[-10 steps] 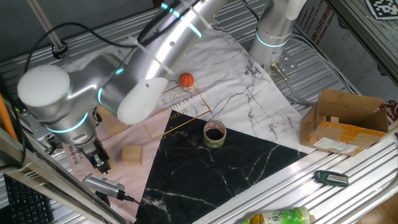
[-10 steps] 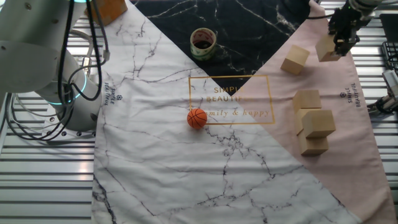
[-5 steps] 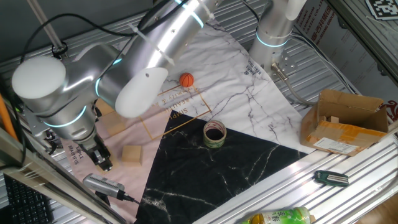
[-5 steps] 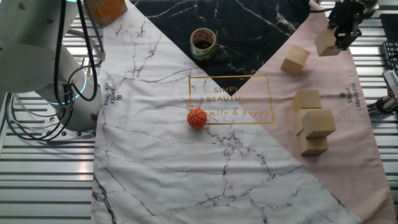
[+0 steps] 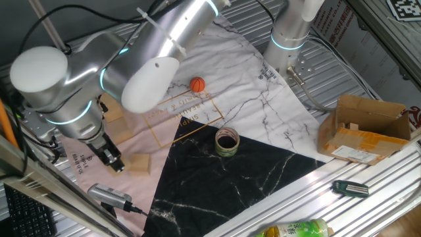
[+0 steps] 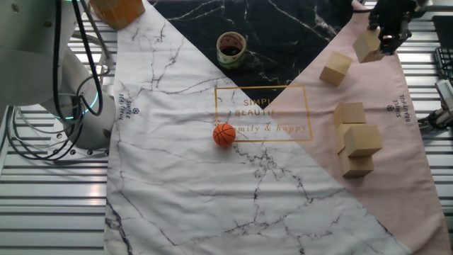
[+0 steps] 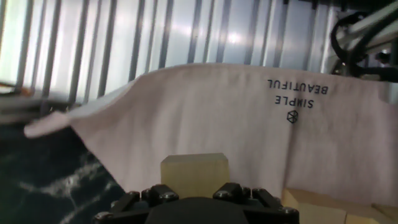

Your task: Stack the blocks into a pyramid shape

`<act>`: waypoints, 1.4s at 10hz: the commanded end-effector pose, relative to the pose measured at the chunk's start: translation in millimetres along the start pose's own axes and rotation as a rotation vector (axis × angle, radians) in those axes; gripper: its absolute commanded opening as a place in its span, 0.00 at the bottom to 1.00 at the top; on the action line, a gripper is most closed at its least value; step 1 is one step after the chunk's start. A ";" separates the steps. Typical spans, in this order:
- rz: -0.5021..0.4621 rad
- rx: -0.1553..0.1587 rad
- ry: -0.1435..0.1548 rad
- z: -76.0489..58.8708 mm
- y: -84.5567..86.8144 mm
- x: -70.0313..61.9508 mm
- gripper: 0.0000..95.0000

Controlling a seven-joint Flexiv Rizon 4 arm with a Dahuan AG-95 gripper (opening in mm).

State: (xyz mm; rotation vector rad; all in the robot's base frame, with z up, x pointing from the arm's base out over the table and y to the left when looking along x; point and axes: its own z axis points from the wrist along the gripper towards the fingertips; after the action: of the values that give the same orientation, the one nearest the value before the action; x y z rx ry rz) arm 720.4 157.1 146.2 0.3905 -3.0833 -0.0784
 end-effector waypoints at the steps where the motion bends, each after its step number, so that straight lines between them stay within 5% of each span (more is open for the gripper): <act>1: -0.452 0.030 0.024 -2.8 5.5 15.7 0.00; 5: -1.049 0.027 0.072 2.9 10.9 19.7 0.00; 8: -1.344 0.033 0.099 4.1 11.6 18.7 0.00; 11: -1.457 0.069 0.112 4.2 11.5 18.8 0.00; 14: -1.435 0.095 0.110 4.6 10.8 19.9 0.00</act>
State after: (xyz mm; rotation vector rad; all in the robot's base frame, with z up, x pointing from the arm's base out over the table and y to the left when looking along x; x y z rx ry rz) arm 699.6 163.3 143.0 2.1594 -2.1669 0.0242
